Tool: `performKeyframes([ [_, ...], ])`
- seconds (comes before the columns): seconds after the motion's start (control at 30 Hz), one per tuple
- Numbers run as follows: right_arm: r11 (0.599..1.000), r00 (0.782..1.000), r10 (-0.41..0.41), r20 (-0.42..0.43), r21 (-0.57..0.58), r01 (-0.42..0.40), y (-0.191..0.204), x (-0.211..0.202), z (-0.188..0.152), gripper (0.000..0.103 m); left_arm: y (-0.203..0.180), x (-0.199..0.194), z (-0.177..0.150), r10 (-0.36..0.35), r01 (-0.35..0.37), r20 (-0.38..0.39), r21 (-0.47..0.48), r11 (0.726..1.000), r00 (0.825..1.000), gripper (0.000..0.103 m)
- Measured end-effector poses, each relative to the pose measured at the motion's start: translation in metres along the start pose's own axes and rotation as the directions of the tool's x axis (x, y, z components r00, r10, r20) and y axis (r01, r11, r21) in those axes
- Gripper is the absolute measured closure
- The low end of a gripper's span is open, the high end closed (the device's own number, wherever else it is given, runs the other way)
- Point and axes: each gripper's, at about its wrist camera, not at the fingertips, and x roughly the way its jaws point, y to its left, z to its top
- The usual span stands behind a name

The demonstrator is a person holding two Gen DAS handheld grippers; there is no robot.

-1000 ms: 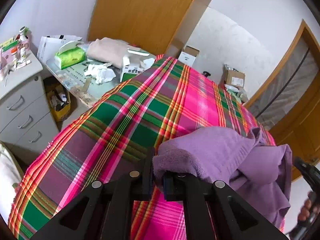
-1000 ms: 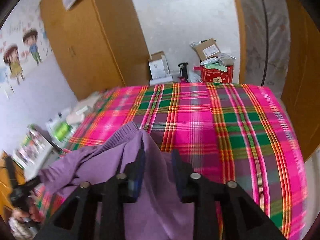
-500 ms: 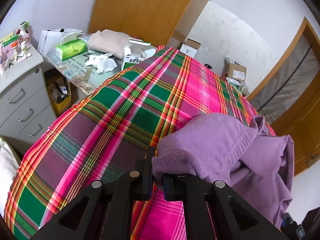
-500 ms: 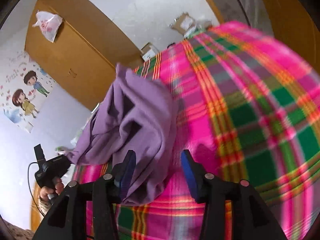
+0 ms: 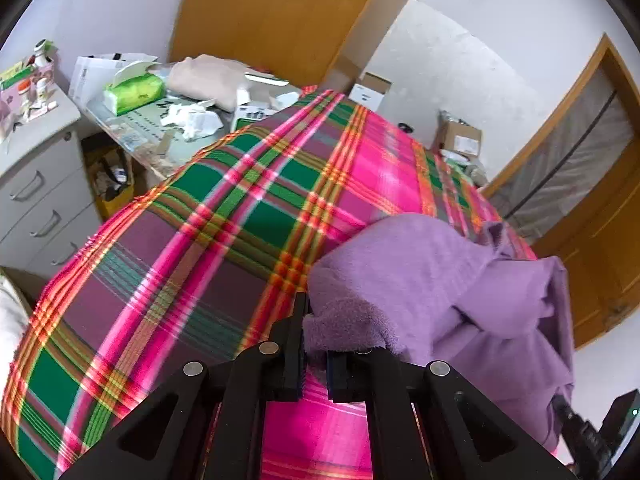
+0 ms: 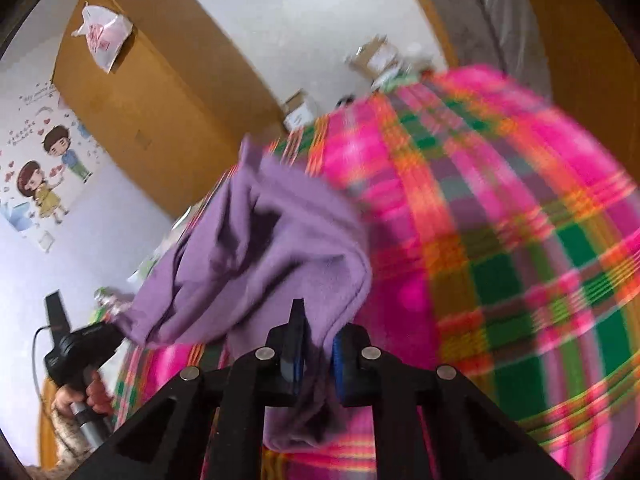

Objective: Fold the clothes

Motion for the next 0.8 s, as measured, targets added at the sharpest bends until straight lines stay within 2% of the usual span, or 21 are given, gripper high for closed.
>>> performKeyframes([
  [0.23, 0.988, 0.981, -0.140, 0.137, -0.039, 0.147, -0.019, -0.041, 0.044, 0.094, -0.030, -0.018, -0.009, -0.093, 0.093, 0.002, 0.048, 0.994, 0.996, 0.096],
  [0.37, 0.971, 0.959, -0.220, 0.177, -0.053, 0.233, -0.029, -0.045, 0.057, 0.094, -0.045, -0.025, -0.014, -0.140, 0.141, -0.011, 0.067, 0.988, 0.990, 0.096],
  [0.53, 0.952, 0.942, -0.275, 0.192, -0.080, 0.294, -0.036, -0.038, 0.064, 0.094, -0.059, -0.030, -0.023, -0.196, 0.198, -0.040, 0.085, 0.976, 0.980, 0.096],
  [0.7, 0.912, 0.915, -0.354, 0.192, -0.148, 0.384, -0.034, -0.027, 0.053, 0.092, -0.058, -0.020, -0.037, -0.159, 0.168, -0.087, 0.107, 0.980, 0.984, 0.096],
  [0.8, 0.903, 0.909, -0.382, 0.166, -0.142, 0.405, -0.039, -0.026, 0.049, 0.087, -0.048, -0.015, -0.043, -0.120, 0.132, -0.107, 0.116, 0.984, 0.987, 0.096],
])
